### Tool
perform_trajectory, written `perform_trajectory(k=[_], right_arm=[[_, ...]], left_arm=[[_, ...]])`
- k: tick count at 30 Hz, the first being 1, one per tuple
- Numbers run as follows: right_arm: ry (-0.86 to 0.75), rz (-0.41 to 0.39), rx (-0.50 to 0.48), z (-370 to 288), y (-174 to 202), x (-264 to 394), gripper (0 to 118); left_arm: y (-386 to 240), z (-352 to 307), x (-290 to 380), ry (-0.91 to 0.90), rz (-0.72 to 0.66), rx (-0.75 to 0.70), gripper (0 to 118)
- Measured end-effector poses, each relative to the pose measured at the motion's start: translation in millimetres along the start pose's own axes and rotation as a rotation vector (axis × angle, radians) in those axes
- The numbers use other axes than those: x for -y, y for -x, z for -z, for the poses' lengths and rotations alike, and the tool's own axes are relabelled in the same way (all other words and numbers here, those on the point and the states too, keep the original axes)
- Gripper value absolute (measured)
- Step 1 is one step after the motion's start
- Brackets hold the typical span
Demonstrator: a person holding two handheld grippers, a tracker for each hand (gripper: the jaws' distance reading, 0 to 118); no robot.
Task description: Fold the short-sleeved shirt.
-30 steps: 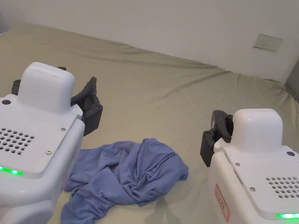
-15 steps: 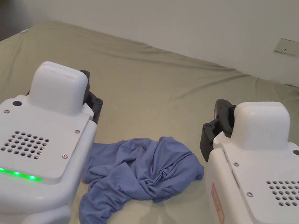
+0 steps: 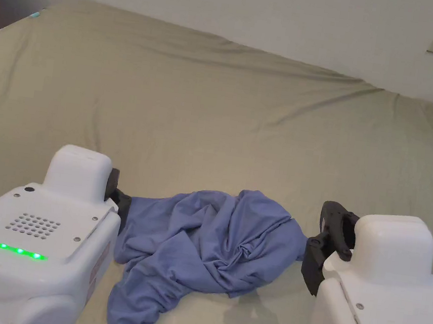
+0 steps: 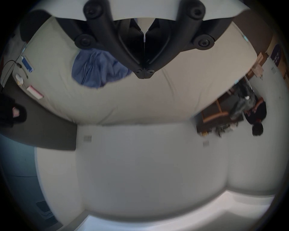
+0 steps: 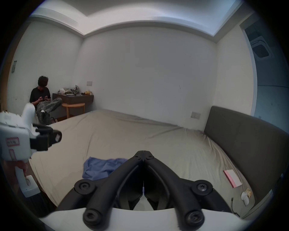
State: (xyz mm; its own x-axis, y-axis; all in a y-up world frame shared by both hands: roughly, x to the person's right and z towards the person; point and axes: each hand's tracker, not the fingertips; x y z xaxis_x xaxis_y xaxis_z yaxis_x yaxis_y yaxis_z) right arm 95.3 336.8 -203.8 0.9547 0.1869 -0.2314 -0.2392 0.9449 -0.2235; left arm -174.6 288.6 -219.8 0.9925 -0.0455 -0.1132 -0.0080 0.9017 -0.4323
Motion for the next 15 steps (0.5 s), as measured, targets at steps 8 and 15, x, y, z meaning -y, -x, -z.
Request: perform_trajectory(k=[8, 15], right_arm=[[0.173, 0.039, 0.007, 52, -27, 48, 1], [0.242, 0.007, 0.014, 90, -45, 54, 1]], left_arm=[[22, 170, 49, 0.330, -0.089, 0.026, 6], [23, 279, 59, 0.478, -0.019, -0.041, 108]])
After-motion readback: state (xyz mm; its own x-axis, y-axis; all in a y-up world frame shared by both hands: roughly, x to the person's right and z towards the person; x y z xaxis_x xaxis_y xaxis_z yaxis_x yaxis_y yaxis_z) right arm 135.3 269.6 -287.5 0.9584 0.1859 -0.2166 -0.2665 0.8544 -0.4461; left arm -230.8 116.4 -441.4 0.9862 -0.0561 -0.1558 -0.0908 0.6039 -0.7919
